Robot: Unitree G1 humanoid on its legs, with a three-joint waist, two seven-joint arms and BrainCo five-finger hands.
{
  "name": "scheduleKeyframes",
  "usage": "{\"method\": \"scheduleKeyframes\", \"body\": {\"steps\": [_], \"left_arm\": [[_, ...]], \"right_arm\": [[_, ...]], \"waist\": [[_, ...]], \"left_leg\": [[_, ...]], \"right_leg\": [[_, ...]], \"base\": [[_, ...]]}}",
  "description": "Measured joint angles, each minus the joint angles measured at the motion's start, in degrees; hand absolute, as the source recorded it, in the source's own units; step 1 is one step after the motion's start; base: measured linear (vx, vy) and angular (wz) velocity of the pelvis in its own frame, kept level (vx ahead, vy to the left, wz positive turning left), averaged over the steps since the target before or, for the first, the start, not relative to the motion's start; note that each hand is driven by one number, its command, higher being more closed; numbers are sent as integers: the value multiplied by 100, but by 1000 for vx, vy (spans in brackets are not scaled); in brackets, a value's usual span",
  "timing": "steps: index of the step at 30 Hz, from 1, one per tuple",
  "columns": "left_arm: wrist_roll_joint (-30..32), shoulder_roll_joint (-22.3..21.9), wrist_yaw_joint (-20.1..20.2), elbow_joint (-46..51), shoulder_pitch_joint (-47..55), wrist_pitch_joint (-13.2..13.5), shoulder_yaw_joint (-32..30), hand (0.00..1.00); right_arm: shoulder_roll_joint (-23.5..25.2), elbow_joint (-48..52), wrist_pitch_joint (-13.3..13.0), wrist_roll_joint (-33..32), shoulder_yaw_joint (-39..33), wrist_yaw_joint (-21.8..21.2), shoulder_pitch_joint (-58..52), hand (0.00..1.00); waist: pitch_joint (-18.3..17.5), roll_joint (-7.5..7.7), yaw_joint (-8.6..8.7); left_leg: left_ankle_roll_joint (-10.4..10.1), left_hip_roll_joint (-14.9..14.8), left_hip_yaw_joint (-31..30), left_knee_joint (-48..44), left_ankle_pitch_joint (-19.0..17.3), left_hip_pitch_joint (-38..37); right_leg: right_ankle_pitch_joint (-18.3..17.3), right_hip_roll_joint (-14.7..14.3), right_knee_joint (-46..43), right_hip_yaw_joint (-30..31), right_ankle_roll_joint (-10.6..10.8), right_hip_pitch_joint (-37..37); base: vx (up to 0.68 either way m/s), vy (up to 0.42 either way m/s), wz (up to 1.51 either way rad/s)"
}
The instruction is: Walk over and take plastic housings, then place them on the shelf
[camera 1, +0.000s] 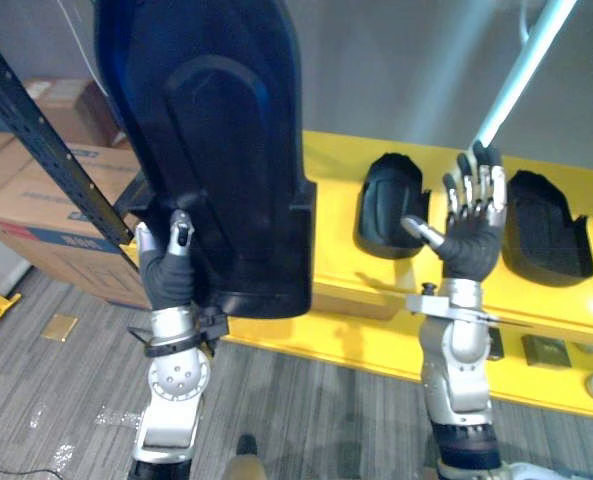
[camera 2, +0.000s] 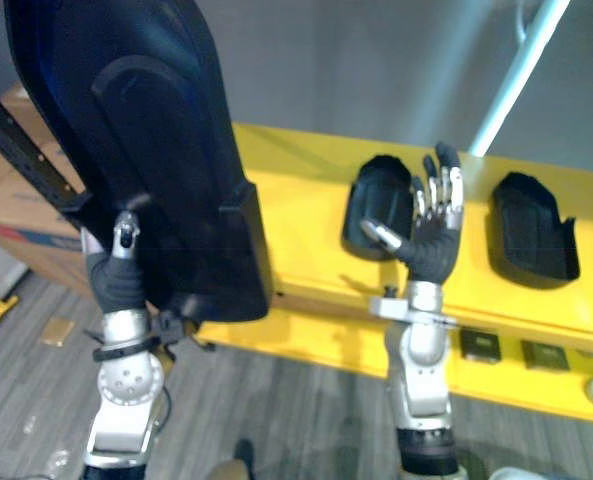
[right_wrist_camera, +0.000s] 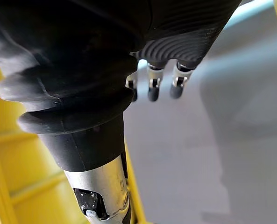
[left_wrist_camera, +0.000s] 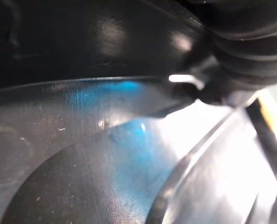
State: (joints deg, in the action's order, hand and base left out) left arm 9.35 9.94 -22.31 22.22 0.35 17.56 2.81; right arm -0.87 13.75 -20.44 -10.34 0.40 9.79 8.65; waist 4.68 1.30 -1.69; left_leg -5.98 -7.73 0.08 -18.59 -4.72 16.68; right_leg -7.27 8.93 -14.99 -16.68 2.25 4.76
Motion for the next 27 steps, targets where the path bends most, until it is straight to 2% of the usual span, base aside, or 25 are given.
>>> {"method": "scheduleKeyframes", "body": {"steps": [1, 2, 3, 4, 5, 6, 7, 8, 10, 11, 13, 16, 20, 24, 27], "left_arm": [[-37, 45, -4, -72, 7, -21, -18, 100], [-53, 48, -3, -82, 6, -25, -24, 100], [-50, 71, 10, -79, -8, -14, -23, 100], [-48, 75, 33, -87, -34, -7, 35, 100], [-41, 75, 55, -90, -42, -7, 59, 100], [-29, 91, 112, -90, -42, 3, 53, 100], [-29, 128, 112, -92, -43, 4, -35, 100], [-23, 152, 108, -96, -48, 3, -99, 100], [74, 211, 110, -223, -181, -19, -222, 100], [98, 150, 93, -276, -208, -29, -229, 100], [269, 13, 63, -273, -215, -50, -266, 100], [295, -190, 40, -252, -77, -63, -528, 100], [301, -480, -3, -238, 54, -262, -758, 100], [520, -481, -9, -340, 11, -557, -862, 100], [701, -412, -251, -549, -214, -793, -1255, 100]], "right_arm": [[1, 2, -2, -4, -14, 1, -7, 0], [10, 5, -3, -5, -27, 1, -28, 0], [56, 19, -3, -3, -57, -4, -149, 0], [83, 40, 0, 6, -89, -25, -274, 0], [97, 43, 4, 18, -93, -35, -345, 0], [138, 39, 58, 56, -77, -45, -431, 0], [220, 35, 75, 116, 1, -41, -423, 0], [263, 35, 76, 183, 42, -34, -413, 0], [336, 38, 77, 340, 215, 2, -476, 0], [306, 40, 75, 390, 220, -6, -507, 0], [295, 38, 72, 392, 226, -10, -598, 0], [292, 36, 80, 390, 233, -117, -651, 0], [267, 37, 150, 382, 81, -261, -806, 0], [271, 39, 244, 385, -79, -254, -1021, 0], [277, 64, 286, 386, -80, -274, -1078, 0]], "waist": [[34, -51, 7], [55, -79, 22], [61, -48, 72], [109, -84, 107], [123, -95, 109], [124, -103, 86], [126, -106, 80], [127, -105, 85], [146, -117, 171], [174, -171, 238], [199, -197, 281], [197, -193, 251], [194, -188, 273], [188, -178, 341], [166, -164, 343]], "left_leg": [[-42, 44, -217, -423, -367, 70], [-45, 64, -275, -606, -577, 85], [18, 161, -234, -936, -876, 178], [124, 228, -80, -1196, -1026, 263], [190, 266, 46, -1201, -1073, 278], [270, 291, 435, -1102, -1141, 275], [372, 297, 821, -859, -1098, 258], [411, 298, 962, -717, -1038, 240], [370, 344, 1178, -305, -807, 157], [455, 390, 1188, -219, -737, 91], [595, 447, 1205, -167, -648, 34], [586, 412, 1244, -139, -621, 26], [503, 414, 1148, 109, -545, -86], [458, 491, 972, 648, -345, -528], [421, 488, 957, 1175, -139, -913]], "right_leg": [[-39, 17, -36, 142, 131, -29], [-56, 34, -9, 202, 266, -77], [-170, 144, 104, 361, 506, -91], [-108, 231, 225, 553, 649, -53], [-61, 289, 257, 666, 647, 6], [79, 385, 260, 958, 400, 273], [258, 480, 252, 872, 15, 537], [273, 515, 235, 701, 14, 657], [349, 169, 405, 611, 180, 631], [340, 53, 713, 606, 218, 379], [528, 37, 1012, 644, 348, 192], [648, -15, 1205, 696, 502, 133], [646, -84, 1267, 716, 486, 73], [651, -88, 1281, 718, 480, -228], [722, -115, 1277, 758, 369, -372]], "base": [[-87, 243, -48], [-106, 343, -56], [-85, 320, -62], [-101, 329, -69], [-120, 321, -96], [-128, 316, -126], [-123, 303, -136], [-95, 292, -124], [-36, 202, -69], [23, 98, -17], [50, 54, 5], [75, -37, -6], [108, -84, 3], [98, -50, 25], [82, -21, 10]]}}
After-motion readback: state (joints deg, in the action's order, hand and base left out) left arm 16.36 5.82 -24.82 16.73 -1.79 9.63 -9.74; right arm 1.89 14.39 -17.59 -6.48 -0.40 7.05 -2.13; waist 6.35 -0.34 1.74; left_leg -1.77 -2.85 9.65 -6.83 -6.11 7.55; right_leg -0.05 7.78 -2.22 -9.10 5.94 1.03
